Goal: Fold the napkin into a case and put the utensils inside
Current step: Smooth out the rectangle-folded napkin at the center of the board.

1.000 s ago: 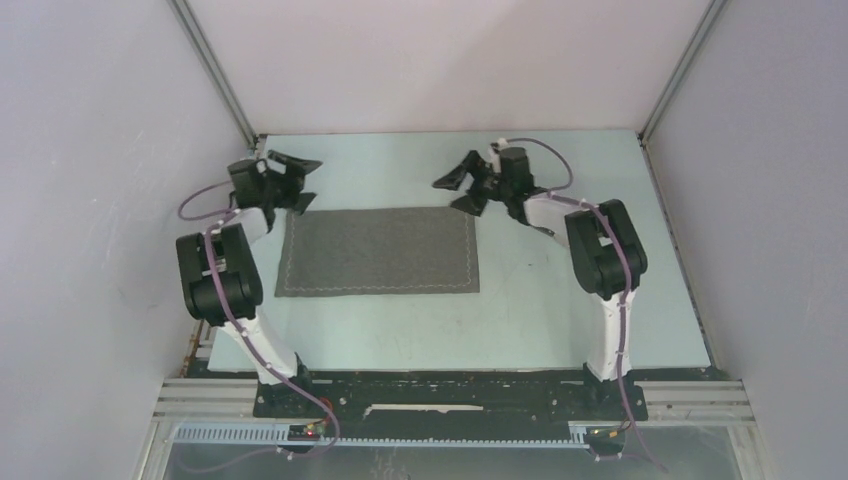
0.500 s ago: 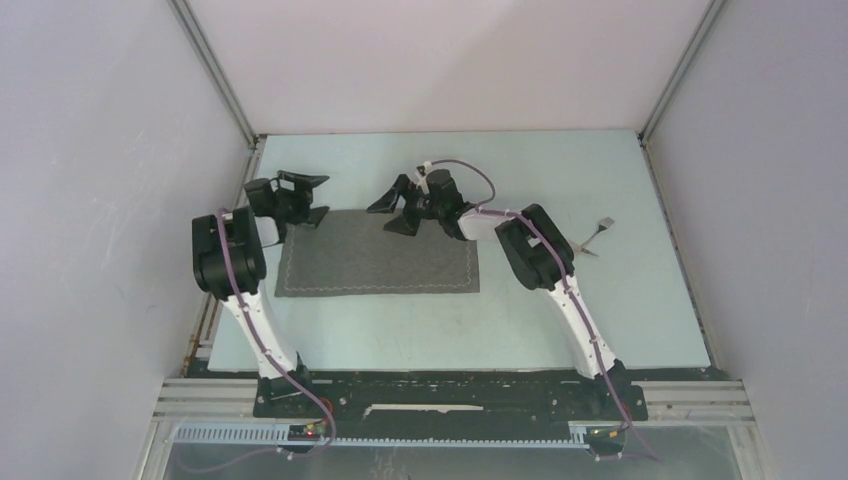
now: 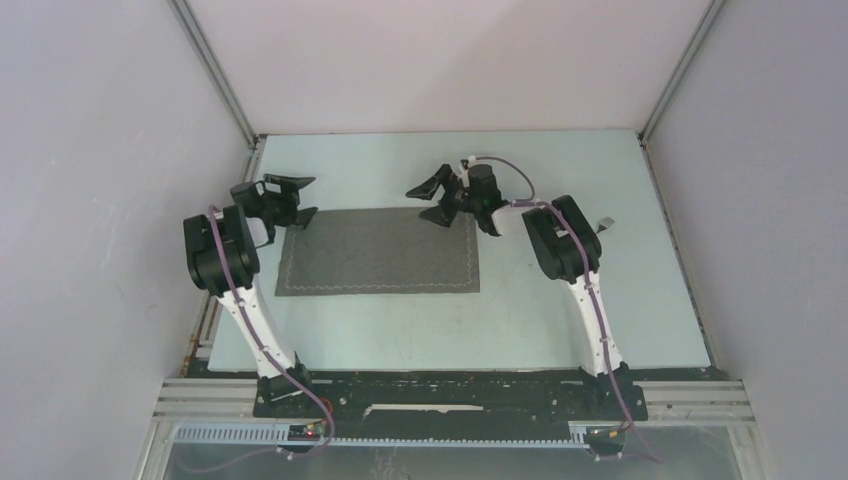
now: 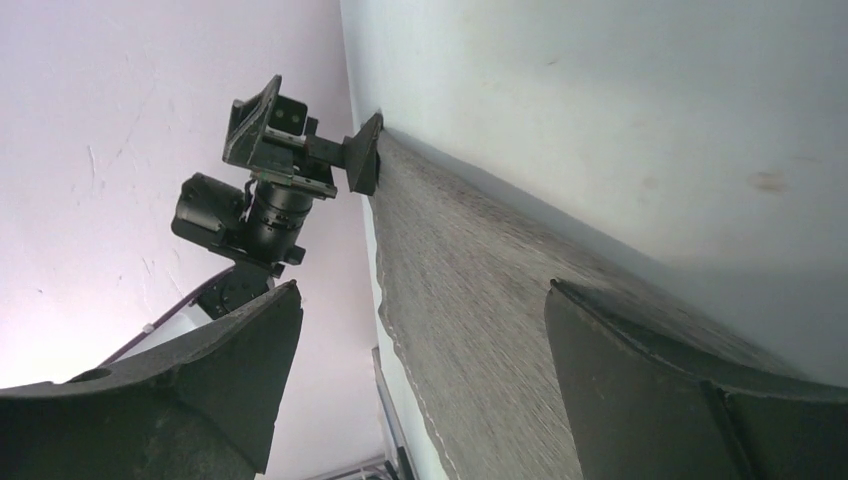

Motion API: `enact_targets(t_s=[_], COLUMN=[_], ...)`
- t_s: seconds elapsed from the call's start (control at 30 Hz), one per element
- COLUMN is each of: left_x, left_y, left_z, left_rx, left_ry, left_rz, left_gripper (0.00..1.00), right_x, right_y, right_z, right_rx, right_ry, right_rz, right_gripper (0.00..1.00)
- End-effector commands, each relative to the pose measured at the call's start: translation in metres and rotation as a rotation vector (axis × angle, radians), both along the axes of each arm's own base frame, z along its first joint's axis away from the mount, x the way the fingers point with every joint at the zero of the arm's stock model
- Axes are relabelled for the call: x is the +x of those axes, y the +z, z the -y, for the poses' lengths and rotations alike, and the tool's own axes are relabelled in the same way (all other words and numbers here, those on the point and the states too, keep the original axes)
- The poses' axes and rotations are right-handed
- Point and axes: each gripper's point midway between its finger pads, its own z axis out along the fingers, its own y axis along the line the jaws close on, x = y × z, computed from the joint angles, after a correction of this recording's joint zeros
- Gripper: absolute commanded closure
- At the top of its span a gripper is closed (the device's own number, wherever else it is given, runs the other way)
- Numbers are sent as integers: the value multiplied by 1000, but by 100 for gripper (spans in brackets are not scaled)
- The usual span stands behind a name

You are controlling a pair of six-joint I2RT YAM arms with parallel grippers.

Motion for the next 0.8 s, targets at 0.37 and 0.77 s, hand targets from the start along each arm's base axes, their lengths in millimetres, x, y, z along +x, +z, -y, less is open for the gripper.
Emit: enact_targets(t_s=[0.37,0.77], left_x=[-5,2], left_y=[-23,71], left_z=[-49,-61], left_rx=[98,358], left_ry=[43,-46], left_rz=[-69,15], left_gripper=[0,0], right_x=[13,11], right_y=[-19,25], right_z=[119,139], right_rx=[-73,-155], right_ry=[-120,-10], right_rz=[-37,47], right_gripper=[0,0])
